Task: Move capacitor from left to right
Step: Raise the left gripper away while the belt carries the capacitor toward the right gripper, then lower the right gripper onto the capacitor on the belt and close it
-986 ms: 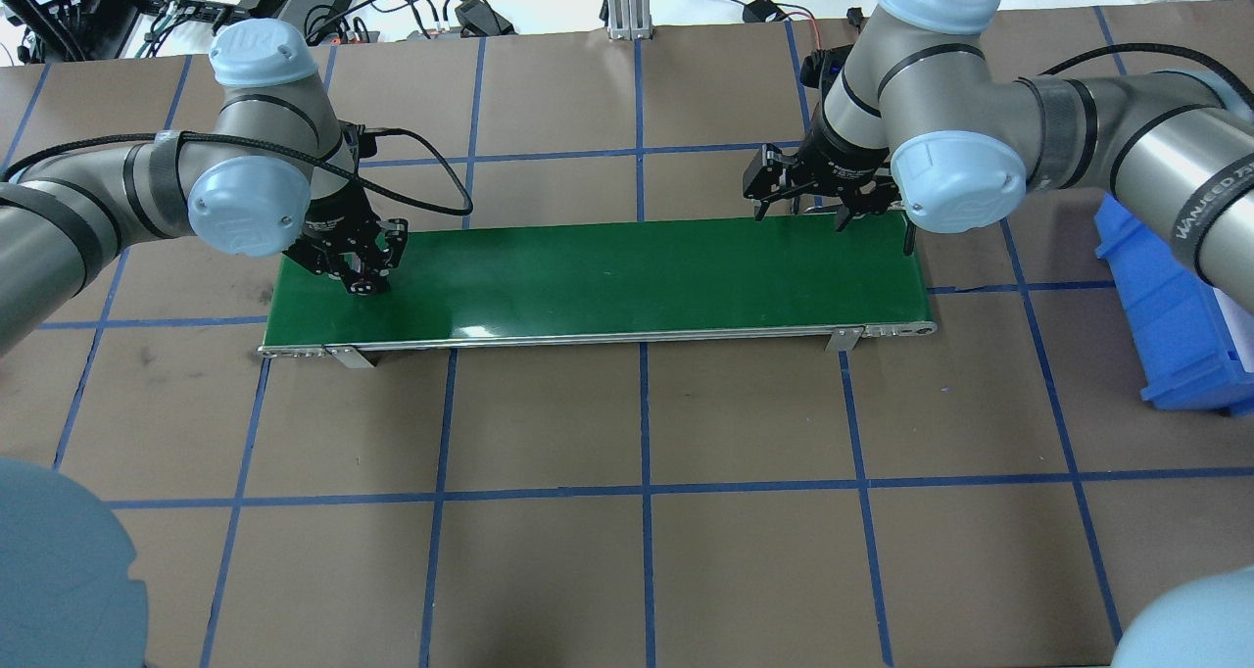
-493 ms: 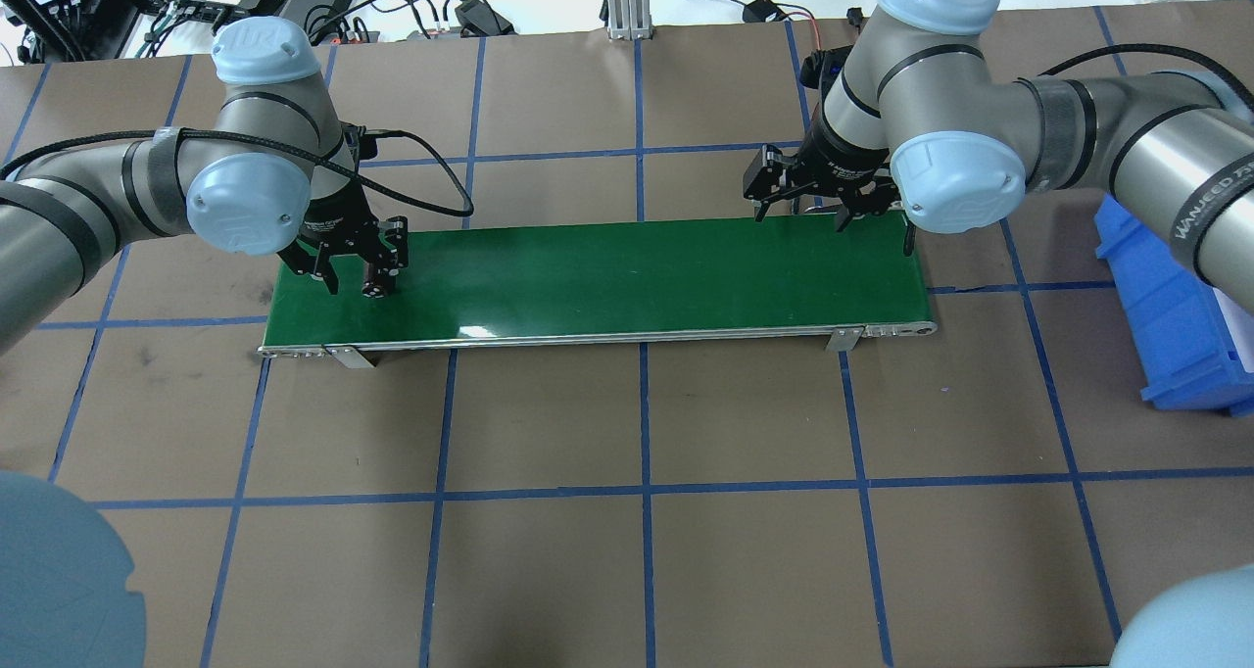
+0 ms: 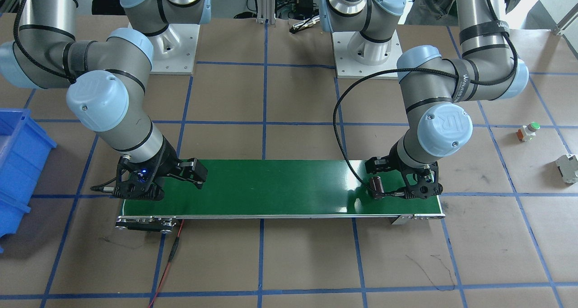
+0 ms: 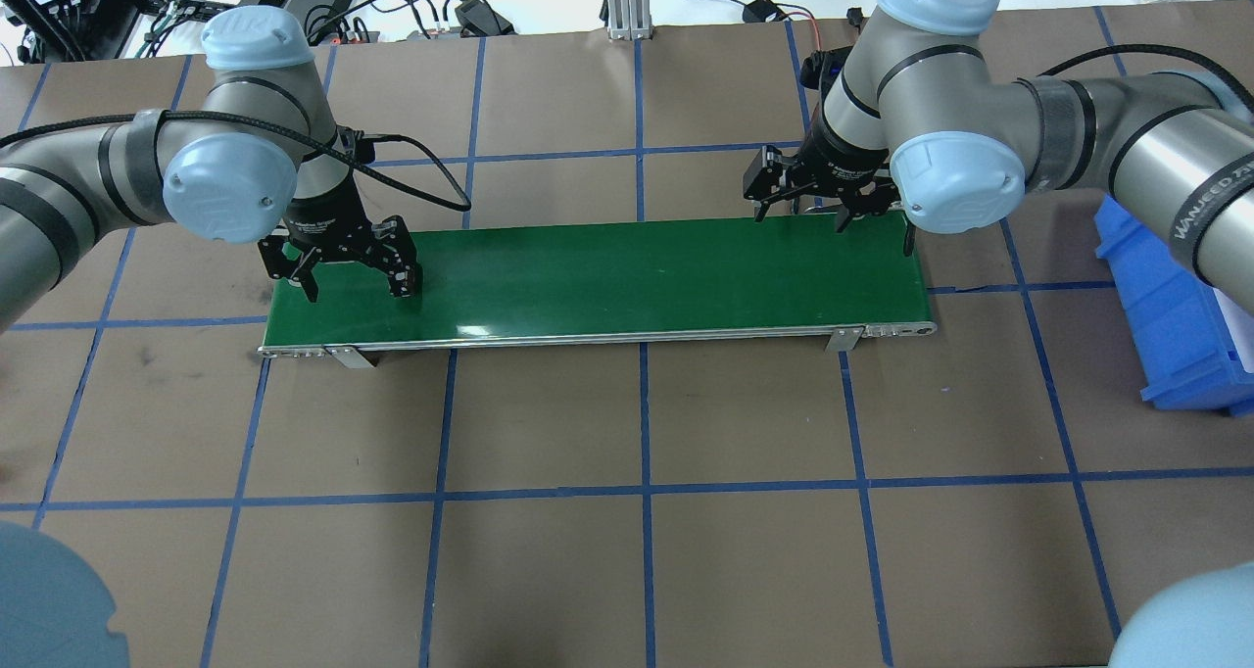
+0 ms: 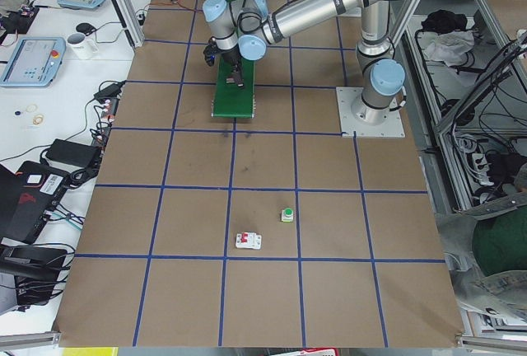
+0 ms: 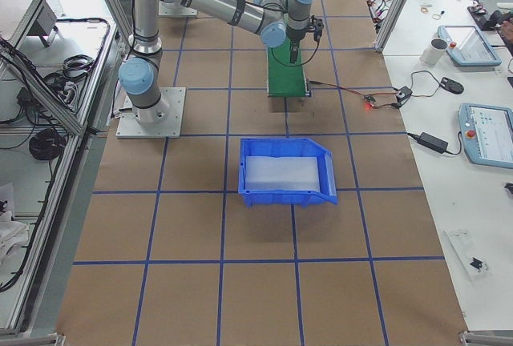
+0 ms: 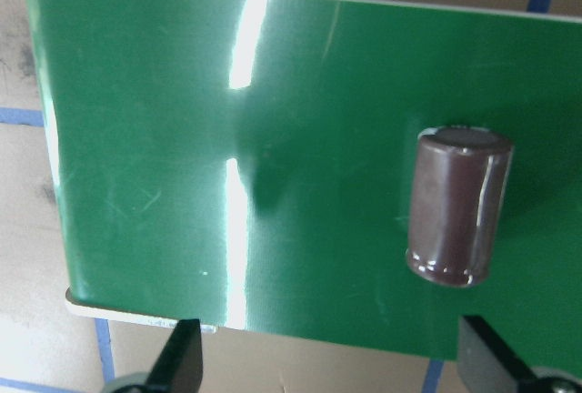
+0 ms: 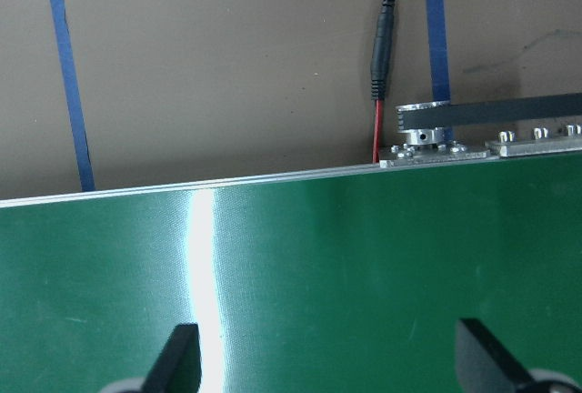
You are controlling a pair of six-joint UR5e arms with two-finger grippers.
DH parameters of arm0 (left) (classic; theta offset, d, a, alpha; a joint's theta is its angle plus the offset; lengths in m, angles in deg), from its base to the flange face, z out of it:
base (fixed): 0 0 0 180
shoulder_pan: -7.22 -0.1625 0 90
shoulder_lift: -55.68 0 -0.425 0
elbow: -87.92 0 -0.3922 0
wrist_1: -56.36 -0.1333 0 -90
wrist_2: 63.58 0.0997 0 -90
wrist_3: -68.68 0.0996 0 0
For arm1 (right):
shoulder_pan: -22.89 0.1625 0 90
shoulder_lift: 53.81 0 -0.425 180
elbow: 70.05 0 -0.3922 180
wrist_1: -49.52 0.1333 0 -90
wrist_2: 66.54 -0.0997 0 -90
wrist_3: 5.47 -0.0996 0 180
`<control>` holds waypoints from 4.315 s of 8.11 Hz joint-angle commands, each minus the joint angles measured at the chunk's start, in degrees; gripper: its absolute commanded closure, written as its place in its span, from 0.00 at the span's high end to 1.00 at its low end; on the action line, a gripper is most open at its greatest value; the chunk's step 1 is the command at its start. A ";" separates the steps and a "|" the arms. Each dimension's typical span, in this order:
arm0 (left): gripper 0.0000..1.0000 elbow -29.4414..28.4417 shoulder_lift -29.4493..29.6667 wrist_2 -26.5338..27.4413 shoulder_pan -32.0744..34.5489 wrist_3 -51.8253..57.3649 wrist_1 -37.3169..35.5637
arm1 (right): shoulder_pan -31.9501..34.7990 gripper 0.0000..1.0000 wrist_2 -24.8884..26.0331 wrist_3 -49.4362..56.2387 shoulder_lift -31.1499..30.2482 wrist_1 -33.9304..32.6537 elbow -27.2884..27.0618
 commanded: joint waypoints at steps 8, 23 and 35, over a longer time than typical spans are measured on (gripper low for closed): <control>1.00 -15.35 -6.46 3.01 -6.30 9.99 8.42 | 0.79 0.99 -6.65 -2.72 0.47 -0.53 -0.88; 1.00 -15.09 -11.30 -12.37 -1.47 7.46 12.20 | 0.88 0.98 -6.33 -2.11 0.82 -0.53 -1.06; 1.00 -14.56 -11.30 -10.60 -1.56 8.43 10.45 | 1.23 0.95 -6.33 5.01 1.17 -1.85 -2.37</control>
